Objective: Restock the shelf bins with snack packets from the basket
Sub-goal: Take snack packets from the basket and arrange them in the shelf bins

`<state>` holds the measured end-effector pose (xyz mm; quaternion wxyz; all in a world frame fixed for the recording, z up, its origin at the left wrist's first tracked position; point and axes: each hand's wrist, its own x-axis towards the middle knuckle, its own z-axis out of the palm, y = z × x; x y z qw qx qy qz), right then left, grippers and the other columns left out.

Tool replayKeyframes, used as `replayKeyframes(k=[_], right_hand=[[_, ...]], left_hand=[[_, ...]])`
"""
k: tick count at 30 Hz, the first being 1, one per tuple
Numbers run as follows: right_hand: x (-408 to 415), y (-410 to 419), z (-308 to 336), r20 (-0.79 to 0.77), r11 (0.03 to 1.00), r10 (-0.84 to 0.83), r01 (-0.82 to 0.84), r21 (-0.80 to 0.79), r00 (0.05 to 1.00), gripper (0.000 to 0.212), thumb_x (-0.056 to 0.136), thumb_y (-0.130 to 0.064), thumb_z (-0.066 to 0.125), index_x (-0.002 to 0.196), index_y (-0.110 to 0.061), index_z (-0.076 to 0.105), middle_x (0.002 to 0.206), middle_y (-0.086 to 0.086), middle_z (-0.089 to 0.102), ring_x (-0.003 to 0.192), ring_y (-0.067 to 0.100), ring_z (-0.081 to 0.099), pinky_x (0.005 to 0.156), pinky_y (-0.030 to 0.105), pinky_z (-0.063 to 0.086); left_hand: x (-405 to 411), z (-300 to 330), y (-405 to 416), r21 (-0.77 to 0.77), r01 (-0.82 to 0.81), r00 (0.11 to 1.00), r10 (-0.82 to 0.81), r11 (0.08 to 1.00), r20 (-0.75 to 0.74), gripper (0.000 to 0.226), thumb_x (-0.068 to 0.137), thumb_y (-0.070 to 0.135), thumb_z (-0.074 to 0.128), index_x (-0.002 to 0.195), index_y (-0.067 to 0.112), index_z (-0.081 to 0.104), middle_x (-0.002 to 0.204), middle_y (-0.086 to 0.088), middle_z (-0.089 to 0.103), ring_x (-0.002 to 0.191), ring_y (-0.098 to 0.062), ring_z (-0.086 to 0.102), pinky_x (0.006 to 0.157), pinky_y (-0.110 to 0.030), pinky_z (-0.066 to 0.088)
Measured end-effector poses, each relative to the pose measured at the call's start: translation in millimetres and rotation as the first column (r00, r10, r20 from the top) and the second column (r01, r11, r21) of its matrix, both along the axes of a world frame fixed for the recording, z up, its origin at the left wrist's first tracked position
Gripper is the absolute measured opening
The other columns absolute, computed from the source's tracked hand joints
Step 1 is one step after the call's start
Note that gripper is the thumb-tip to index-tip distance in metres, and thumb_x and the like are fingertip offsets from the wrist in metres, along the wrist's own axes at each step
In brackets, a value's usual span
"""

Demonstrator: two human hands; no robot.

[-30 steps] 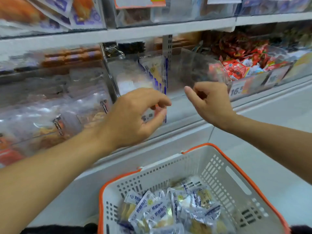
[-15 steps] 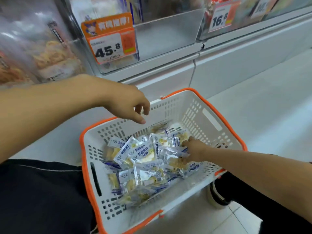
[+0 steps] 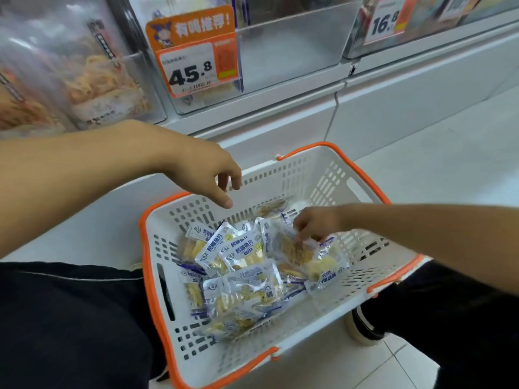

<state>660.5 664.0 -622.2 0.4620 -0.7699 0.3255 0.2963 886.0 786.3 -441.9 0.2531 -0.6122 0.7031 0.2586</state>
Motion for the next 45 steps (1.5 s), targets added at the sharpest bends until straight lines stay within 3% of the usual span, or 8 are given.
replayKeyframes(k=[6,10,14,19,23,28,35,45], right_hand=[[33.8,-20.4,163.0,0.024,0.683,-0.548,0.430,0.591,0.836,0.032,0.098,-0.012,0.042,0.118,0.008,0.058,0.099,0.025,0.070,0.074,0.026,0.072,0.062,0.028,0.061],[49.1,-22.9,211.0,0.166,0.616,-0.630,0.357,0.703,0.759,0.028,0.082,-0.022,0.047,0.083,-0.001,0.066,0.088,0.022,0.071,0.065,0.024,0.070,0.059,0.028,0.058],[70.1,-41.3,217.1,0.351,0.726,-0.678,0.515,0.456,0.645,0.056,0.098,-0.056,0.035,0.059,-0.015,0.039,0.066,0.013,0.060,0.047,0.020,0.054,0.042,0.022,0.038],[72.6,-49.7,225.9,0.548,0.815,-0.574,0.485,0.316,0.608,0.053,0.089,-0.065,0.048,0.079,-0.015,0.061,0.083,0.008,0.067,0.062,0.020,0.062,0.052,0.026,0.046],[68.3,-47.3,238.9,0.748,0.901,-0.392,0.389,0.193,0.535,0.056,0.072,-0.039,0.075,0.123,-0.021,0.059,0.111,0.009,0.071,0.099,0.031,0.070,0.089,0.048,0.055],[59.1,-49.9,268.3,0.784,0.939,0.023,0.255,-0.230,0.621,0.076,0.061,-0.024,0.086,0.129,-0.027,0.054,0.092,0.012,0.072,0.077,0.030,0.071,0.075,0.041,0.061],[55.9,-60.9,253.3,0.699,0.786,-0.618,0.291,0.546,0.360,0.039,0.074,-0.005,0.068,0.113,-0.009,0.062,0.097,0.011,0.075,0.086,0.022,0.074,0.070,0.032,0.062],[76.5,-77.1,288.7,0.782,0.954,-0.207,0.298,0.029,0.588,0.036,0.079,-0.019,0.072,0.108,0.002,0.067,0.090,0.014,0.074,0.076,0.018,0.069,0.068,0.027,0.057]], left_hand=[[15.3,-2.0,5.4,-0.217,-0.051,0.963,-0.009,0.975,-0.268,0.124,0.060,0.063,0.083,0.153,0.045,0.004,0.158,0.025,0.006,0.140,-0.003,0.024,0.112,-0.020,0.028],[18.6,12.2,1.1,-0.437,-0.326,0.819,0.020,0.838,-0.573,0.069,0.086,0.038,0.073,0.147,0.028,0.041,0.143,0.012,0.047,0.110,0.003,0.054,0.081,-0.008,0.048],[24.8,35.2,-3.9,-0.152,-0.742,0.424,0.281,0.653,-0.861,0.013,0.100,0.012,0.052,0.092,0.002,0.057,0.068,0.000,0.062,0.056,-0.006,0.066,0.041,-0.022,0.049],[32.9,50.3,0.0,0.224,-0.811,-0.010,0.371,0.540,-0.929,0.008,0.099,0.012,0.053,0.095,0.008,0.058,0.070,-0.011,0.053,0.054,-0.010,0.064,0.037,-0.017,0.042],[31.9,57.2,0.3,0.131,-0.810,0.145,0.411,0.572,-0.900,0.009,0.099,0.012,0.055,0.093,0.008,0.061,0.082,-0.021,0.066,0.044,-0.007,0.048,0.037,-0.017,0.036],[19.6,73.0,-3.3,-0.273,-0.822,0.450,0.275,0.499,-0.850,0.010,0.092,0.013,0.067,0.085,0.013,0.073,0.053,0.008,0.062,0.041,-0.008,0.043,0.042,-0.018,0.038],[7.4,88.0,-10.9,0.060,-0.944,-0.040,0.069,0.325,-0.997,0.044,0.076,0.025,0.075,0.115,0.011,0.061,0.094,-0.011,0.076,0.083,-0.030,0.073,0.057,-0.027,0.058],[8.5,105.0,-25.4,-0.265,-0.935,0.272,-0.004,0.234,-0.962,0.022,0.091,0.013,0.067,0.112,0.012,0.068,0.078,0.000,0.076,0.054,-0.011,0.063,0.047,-0.020,0.051]])
